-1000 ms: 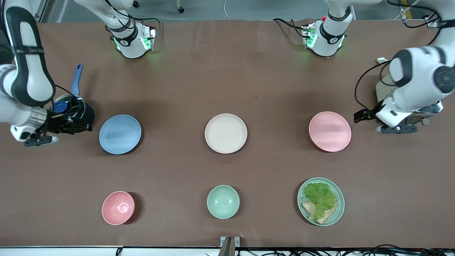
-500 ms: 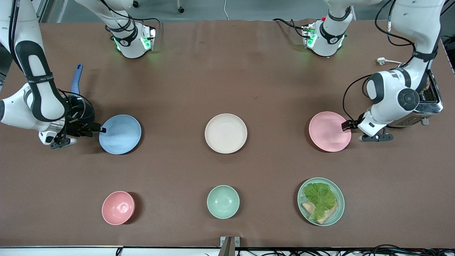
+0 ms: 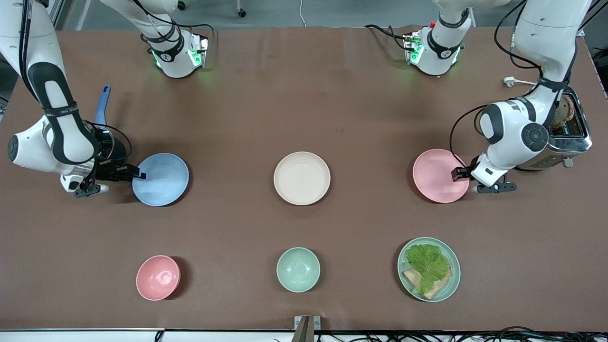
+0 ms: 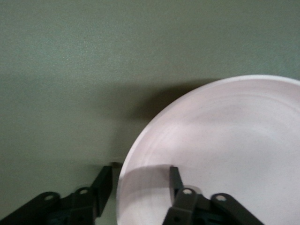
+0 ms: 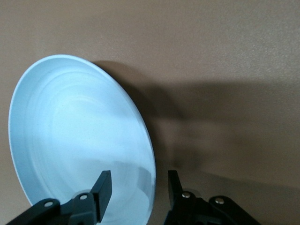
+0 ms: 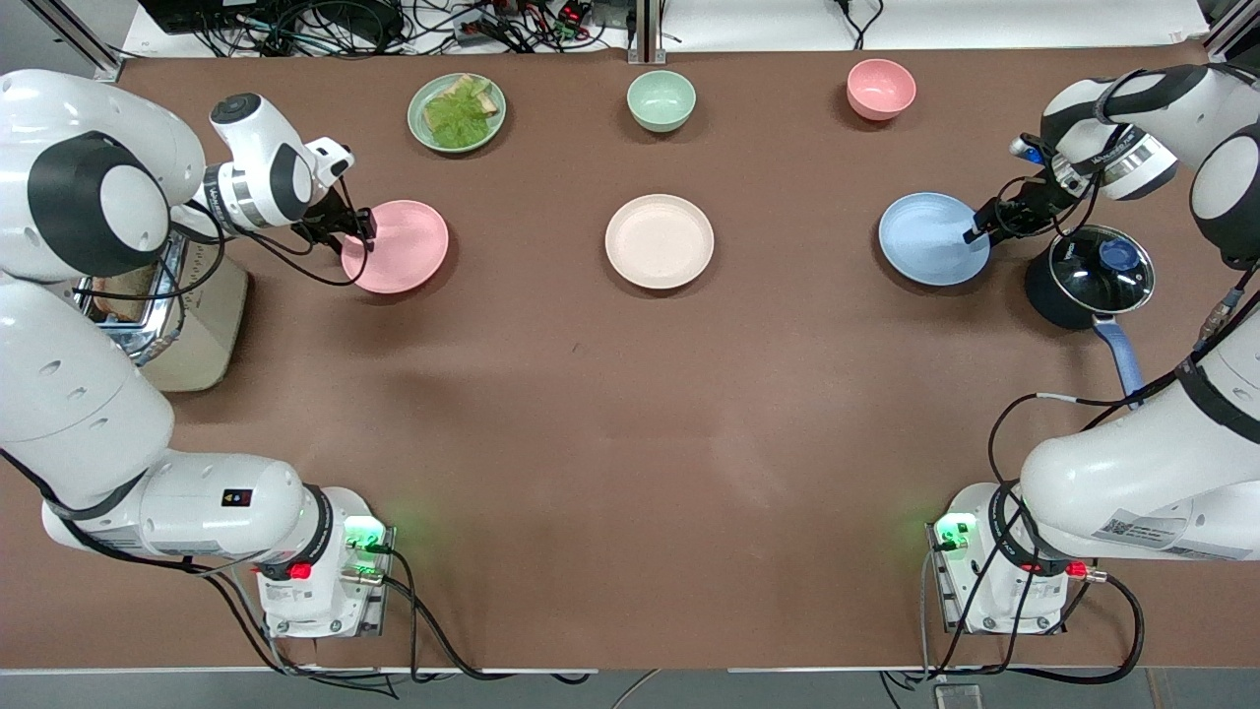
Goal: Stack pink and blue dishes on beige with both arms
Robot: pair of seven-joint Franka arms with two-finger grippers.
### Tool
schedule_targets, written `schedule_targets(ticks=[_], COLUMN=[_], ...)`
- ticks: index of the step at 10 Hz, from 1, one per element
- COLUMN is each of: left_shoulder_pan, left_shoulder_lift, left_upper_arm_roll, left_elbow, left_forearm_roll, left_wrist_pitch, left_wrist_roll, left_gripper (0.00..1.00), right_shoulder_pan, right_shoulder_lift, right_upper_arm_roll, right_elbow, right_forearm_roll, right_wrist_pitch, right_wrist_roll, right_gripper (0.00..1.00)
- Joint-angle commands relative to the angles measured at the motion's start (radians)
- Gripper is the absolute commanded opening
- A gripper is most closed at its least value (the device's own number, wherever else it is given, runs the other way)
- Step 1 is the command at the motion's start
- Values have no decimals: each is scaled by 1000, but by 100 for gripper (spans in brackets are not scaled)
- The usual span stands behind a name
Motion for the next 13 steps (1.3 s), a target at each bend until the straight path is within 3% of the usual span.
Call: schedule_targets(ticks=[1, 2, 4, 6, 8, 9, 11, 13], left_shoulder_pan=[4, 4, 4, 2, 4, 4, 4, 0], left_shoulder_lift=[23, 17, -4, -61, -147, -184, -225, -183], left_upper_arm_roll=[-21, -21, -21, -21, -57, -85, -202, -354], left_elbow=[10, 10, 11, 28, 159, 210, 234, 278], left_forearm_roll=[-52, -55, -53, -53, -52, -52, -58, -61], left_wrist_pitch=[18, 18, 7, -53, -332, -411, -414, -400], left_wrist_roll=[19, 19, 54, 65, 67, 55, 32, -109], left_gripper=[2, 1, 0, 0, 0, 0, 0, 0], right_shoulder_pan=[-2, -5, -2, 5, 10, 12, 27, 71], right_shoulder_lift=[4, 18, 16, 9, -19, -36, -56, -83], right_upper_arm_roll=[5, 5, 5, 2, -27, -36, -36, -28], right_elbow=[-14, -12, -6, 40, 173, 261, 406, 489], right_forearm_roll=[58, 61, 60, 55, -32, -97, -109, -112], right_wrist_pitch=[16, 30, 21, -64, -279, -419, -598, -695], right_wrist_roll=[-22, -22, -11, 13, 122, 221, 393, 563], right_gripper=[39, 32, 1, 1, 1, 1, 1, 1])
